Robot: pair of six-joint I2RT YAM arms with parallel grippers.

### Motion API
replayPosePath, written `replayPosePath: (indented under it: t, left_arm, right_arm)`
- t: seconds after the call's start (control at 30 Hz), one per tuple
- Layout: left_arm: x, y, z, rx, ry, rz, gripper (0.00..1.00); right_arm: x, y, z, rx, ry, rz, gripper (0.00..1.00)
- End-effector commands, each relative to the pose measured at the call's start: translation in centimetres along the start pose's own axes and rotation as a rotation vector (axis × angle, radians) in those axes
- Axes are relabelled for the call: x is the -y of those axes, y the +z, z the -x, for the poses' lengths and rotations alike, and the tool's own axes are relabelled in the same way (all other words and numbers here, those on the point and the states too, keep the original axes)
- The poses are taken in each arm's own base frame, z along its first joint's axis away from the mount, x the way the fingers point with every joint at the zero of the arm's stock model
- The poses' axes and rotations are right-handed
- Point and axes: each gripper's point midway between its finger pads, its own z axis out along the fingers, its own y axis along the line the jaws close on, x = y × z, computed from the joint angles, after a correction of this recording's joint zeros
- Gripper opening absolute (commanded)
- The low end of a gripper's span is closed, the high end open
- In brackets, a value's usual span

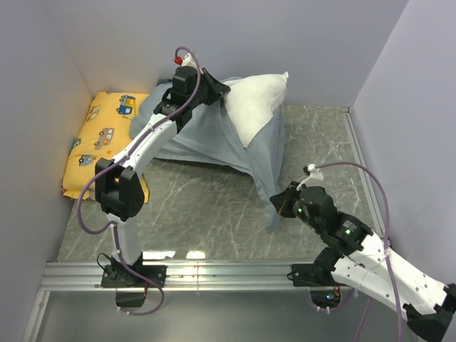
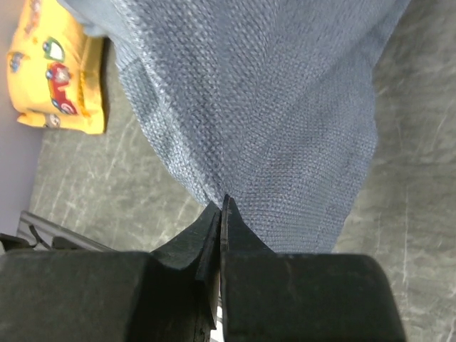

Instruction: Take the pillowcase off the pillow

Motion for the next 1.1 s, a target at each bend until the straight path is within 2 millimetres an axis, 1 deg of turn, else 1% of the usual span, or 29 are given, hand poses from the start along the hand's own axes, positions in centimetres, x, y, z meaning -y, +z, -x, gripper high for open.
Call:
replayPosePath:
  t: [0.0,0.07,0.1,0.13,0.17,0.2,0.23,0.27,0.33,0.37,0.4,0.43,0.53,0.6,0.7,0.73,0.8,0.9,0.93,0.97,1.0,1.03,1.07]
  left_arm:
    - [0.8,-2.5,10.7,0.327,0.004,0.001,0.01]
    - [1.2,-2.7,11.3,0.334,0.013,0.002,0.01]
    - [1.3,-2.8,11.6,0.336,0.016,0.002,0.00]
    - [1.4,-2.9,11.8,0.339,0.022,-0.003,0.01]
    - [1.8,-3.1,12.3,0.350,0.026,-0.010,0.00]
    - [1.4,-3.1,12.1,0.336,0.027,0.008,0.01]
    - [1.3,-3.2,12.3,0.338,0.033,0.011,0.01]
    - [1.1,-3.1,12.7,0.344,0.032,0.017,0.00]
    - [1.0,-3.0,12.9,0.339,0.017,0.009,0.00]
    - [0.7,-3.0,13.1,0.340,0.010,0.006,0.00]
    - [0.8,-3.0,13.0,0.333,-0.001,-0.004,0.00]
    - [1.1,-3.2,13.3,0.341,-0.002,-0.014,0.00]
    - [1.1,-3.4,13.4,0.346,-0.008,-0.016,0.00]
    - [1.2,-3.6,13.8,0.351,-0.011,-0.018,0.00]
    - [1.5,-4.0,14.4,0.351,-0.011,-0.030,0.00]
    - [1.5,-4.0,14.6,0.350,-0.010,-0.033,0.00]
    - [1.6,-3.9,14.4,0.338,-0.003,-0.035,0.01]
    - [1.8,-4.0,14.0,0.323,0.000,-0.052,0.00]
    - [1.6,-4.2,13.8,0.321,-0.004,-0.048,0.00]
    - [1.8,-4.3,13.6,0.315,-0.007,-0.061,0.00]
    - [1.8,-4.4,13.4,0.309,-0.009,-0.063,0.01]
    - [1.8,-4.7,13.3,0.307,-0.009,-0.061,0.00]
    - [1.8,-4.8,13.2,0.304,-0.011,-0.061,0.01]
  right_arm:
    - [1.2,1.7,-3.2,-0.121,0.004,-0.063,0.00]
    - [2.4,3.1,-4.5,-0.145,-0.002,-0.115,0.00]
    - [2.0,3.7,-4.6,-0.136,0.013,-0.100,0.00]
    - [2.2,4.2,-5.3,-0.157,0.015,-0.106,0.00]
    - [2.6,4.4,-6.0,-0.171,0.016,-0.110,0.00]
    - [2.4,4.7,-6.0,-0.164,0.028,-0.098,0.00]
    - [2.5,4.7,-6.3,-0.164,0.031,-0.097,0.00]
    - [2.9,4.7,-6.7,-0.169,0.030,-0.101,0.00]
    - [3.4,4.7,-7.0,-0.166,0.032,-0.114,0.00]
    - [4.0,4.8,-7.5,-0.174,0.023,-0.132,0.00]
    - [4.3,5.0,-7.9,-0.187,0.019,-0.142,0.00]
    - [4.7,5.2,-8.5,-0.199,0.015,-0.153,0.00]
    - [4.9,5.9,-9.6,-0.236,0.023,-0.158,0.00]
    - [4.2,6.5,-10.3,-0.258,0.040,-0.128,0.00]
    - [4.0,7.2,-11.6,-0.289,0.061,-0.104,0.00]
    - [4.3,7.3,-12.1,-0.301,0.060,-0.109,0.00]
    - [4.4,7.6,-12.5,-0.306,0.060,-0.112,0.00]
    - [4.5,7.8,-12.1,-0.286,0.060,-0.117,0.00]
    - [4.3,7.9,-11.5,-0.268,0.053,-0.121,0.00]
    - [4.5,7.8,-11.4,-0.272,0.034,-0.137,0.00]
    - [4.3,7.8,-11.0,-0.262,0.030,-0.141,0.00]
    - [4.1,7.9,-10.1,-0.235,0.025,-0.147,0.01]
    - [4.1,8.0,-9.9,-0.230,0.015,-0.149,0.01]
